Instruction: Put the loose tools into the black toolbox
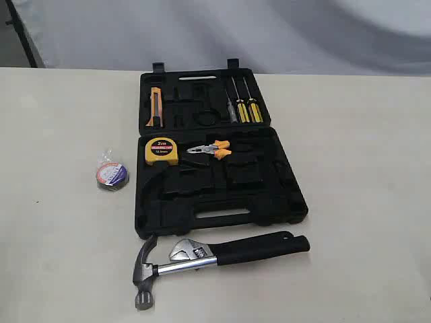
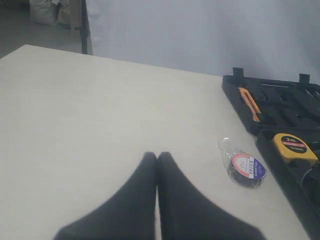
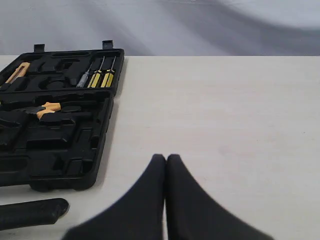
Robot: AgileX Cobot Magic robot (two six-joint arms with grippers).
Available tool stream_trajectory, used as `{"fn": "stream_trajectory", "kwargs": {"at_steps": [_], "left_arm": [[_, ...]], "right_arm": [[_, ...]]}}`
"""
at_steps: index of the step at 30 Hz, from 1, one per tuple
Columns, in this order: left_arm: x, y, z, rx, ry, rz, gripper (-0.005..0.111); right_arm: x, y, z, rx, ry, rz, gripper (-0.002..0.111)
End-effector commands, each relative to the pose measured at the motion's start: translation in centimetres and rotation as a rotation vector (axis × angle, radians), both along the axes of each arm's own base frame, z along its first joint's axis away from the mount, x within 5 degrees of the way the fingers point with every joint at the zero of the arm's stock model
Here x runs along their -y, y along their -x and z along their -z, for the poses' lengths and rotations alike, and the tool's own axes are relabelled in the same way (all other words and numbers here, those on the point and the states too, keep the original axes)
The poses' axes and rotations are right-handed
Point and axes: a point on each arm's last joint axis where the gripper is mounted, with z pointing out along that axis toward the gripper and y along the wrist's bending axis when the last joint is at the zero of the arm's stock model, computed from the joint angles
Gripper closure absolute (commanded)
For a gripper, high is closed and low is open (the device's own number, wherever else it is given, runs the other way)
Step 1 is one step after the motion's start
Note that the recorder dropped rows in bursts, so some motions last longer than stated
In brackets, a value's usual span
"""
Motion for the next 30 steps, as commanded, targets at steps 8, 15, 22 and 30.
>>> {"fn": "stream_trajectory", "kwargs": {"at_steps": [8, 15, 22, 30], "left_arm": [[0.0, 0.2, 0.1, 0.005, 0.027, -0.001, 0.105], [0.0, 0.2, 0.1, 0.005, 0.027, -0.001, 0.105], [0.0, 0.2, 0.1, 0.005, 0.027, -0.001, 0.105], [0.0, 0.2, 0.1, 0.005, 0.027, -0.001, 0.105]], "right_arm": [[0.0, 0.0, 0.0, 0.009, 0.005, 0.006, 0.108], [0.1, -0.2, -1.5, 0.174, 0.012, 0.011, 0.108], [0.2, -0.1, -4.0, 0.454, 0.022, 0.018, 0.108], [0.2, 0.6, -6.2, 0.704, 0.053, 0.027, 0.108]]}}
